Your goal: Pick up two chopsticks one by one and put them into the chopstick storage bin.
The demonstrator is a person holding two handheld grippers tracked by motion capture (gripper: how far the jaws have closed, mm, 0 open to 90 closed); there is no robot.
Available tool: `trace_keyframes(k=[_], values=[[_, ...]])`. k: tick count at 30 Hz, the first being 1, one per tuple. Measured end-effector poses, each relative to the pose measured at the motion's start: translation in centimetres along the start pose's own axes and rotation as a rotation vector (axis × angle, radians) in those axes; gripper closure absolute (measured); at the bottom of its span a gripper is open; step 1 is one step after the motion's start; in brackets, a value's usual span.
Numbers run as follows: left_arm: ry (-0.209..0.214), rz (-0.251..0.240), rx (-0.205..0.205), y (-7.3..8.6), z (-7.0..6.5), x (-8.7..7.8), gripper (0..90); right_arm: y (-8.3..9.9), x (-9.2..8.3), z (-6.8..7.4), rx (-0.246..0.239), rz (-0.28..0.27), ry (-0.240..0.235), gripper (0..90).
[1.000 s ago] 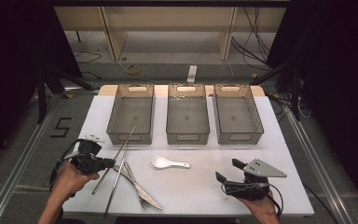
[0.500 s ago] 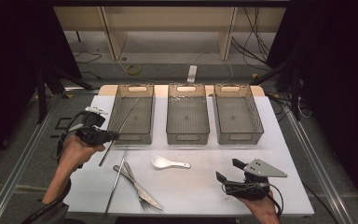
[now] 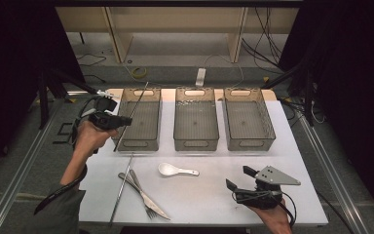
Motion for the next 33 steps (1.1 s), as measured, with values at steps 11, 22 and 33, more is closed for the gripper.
trace_keyframes(k=[11,22,33], values=[[-0.053,-0.022,-0.043,-1.7,2.1,2.8,84.9,0.1,0.0,0.0,0.001,0.002,-0.004,24.0],[-0.106,-0.066,-0.089,-2.9,4.6,4.2,84.9,0.1,0.2,0.1,-0.002,0.006,-0.010,23.9],[-0.125,-0.055,-0.118,-1.8,5.3,6.3,84.8,0.2,0.2,0.1,0.000,0.007,-0.013,23.9]])
Point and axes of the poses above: each handheld gripper's, and its own axes: x roughly forward along the jaws, y roughly out of its underside, z roughly to its left, the point moved 10 cm from there along x, roughly forward along the jaws, and after that the axes turned 8 degrees about -y, right-handed, at the moved point
